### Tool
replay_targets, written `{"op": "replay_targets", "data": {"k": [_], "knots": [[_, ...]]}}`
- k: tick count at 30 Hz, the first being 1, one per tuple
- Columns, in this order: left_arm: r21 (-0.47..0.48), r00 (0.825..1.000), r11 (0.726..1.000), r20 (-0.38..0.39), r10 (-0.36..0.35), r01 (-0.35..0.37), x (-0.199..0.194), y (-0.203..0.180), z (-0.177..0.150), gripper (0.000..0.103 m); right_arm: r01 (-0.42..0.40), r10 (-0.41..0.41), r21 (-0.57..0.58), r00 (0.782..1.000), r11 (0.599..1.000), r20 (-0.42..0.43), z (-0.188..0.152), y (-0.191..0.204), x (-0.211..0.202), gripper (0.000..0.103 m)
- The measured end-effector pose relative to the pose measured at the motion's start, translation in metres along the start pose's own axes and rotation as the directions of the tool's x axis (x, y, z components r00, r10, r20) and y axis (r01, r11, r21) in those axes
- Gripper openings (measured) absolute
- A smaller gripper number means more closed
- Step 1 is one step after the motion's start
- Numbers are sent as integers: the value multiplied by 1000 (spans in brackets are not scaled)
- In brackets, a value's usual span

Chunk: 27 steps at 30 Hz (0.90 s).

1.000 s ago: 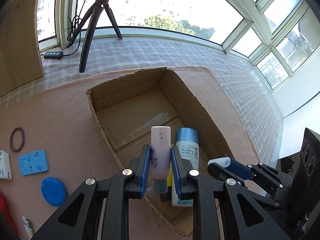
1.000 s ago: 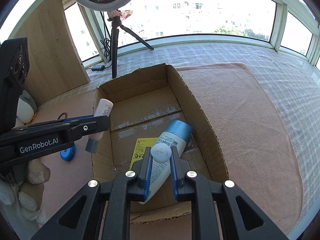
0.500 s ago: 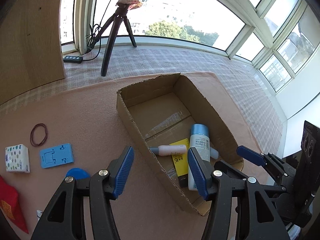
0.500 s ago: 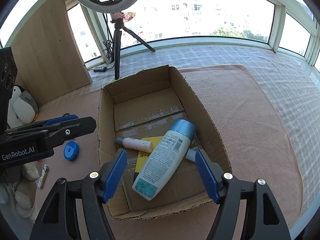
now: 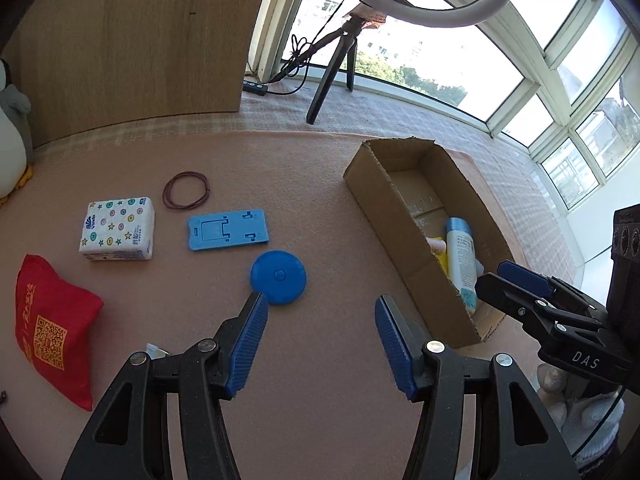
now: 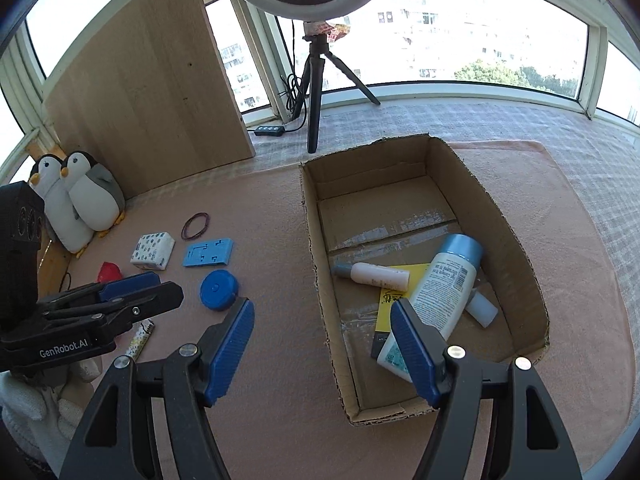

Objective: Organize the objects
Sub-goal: 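Move both grippers toward the blue round tape measure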

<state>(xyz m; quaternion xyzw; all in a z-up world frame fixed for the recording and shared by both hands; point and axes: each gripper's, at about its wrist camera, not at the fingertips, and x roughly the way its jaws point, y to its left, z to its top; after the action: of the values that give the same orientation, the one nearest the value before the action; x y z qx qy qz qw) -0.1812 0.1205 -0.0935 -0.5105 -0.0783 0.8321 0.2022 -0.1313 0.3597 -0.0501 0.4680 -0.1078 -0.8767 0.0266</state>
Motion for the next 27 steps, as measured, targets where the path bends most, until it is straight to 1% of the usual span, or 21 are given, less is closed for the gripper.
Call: {"op": "replay_targets", "data": {"k": [5, 9, 12, 15, 18, 22, 24, 27], "knots": [[-58, 999, 998, 8, 32, -31, -21, 43, -26, 60, -43, 43, -29, 999, 999, -18, -5, 28, 6, 67], [-77, 999, 996, 15, 39, -38, -29, 63, -38, 59, -87, 85, -41, 995, 995, -41, -6, 48, 14, 67], [-72, 999, 997, 19, 41, -39, -27, 67, -40, 58, -113, 109, -58, 992, 992, -68, -5, 63, 23, 67], [-53, 999, 998, 22, 24, -23, -20, 63, -37, 58, -131, 125, -66, 988, 989, -92, -2, 74, 35, 67], [-40, 1000, 999, 7, -3, 3, -8, 60, -35, 58, -164, 155, -59, 979, 985, -129, 2, 81, 48, 67], [-8, 1000, 1000, -16, -14, 13, 12, 52, -30, 58, -178, 168, -47, 971, 983, -173, 8, 84, 67, 67], [3, 1000, 1000, -22, -11, 12, 21, 50, -28, 56, -185, 176, -30, 965, 982, -194, 11, 83, 76, 67], [0, 999, 1000, -36, -21, 21, 33, 48, -23, 50, -185, 177, -17, 960, 983, -218, 16, 81, 89, 67]]}}
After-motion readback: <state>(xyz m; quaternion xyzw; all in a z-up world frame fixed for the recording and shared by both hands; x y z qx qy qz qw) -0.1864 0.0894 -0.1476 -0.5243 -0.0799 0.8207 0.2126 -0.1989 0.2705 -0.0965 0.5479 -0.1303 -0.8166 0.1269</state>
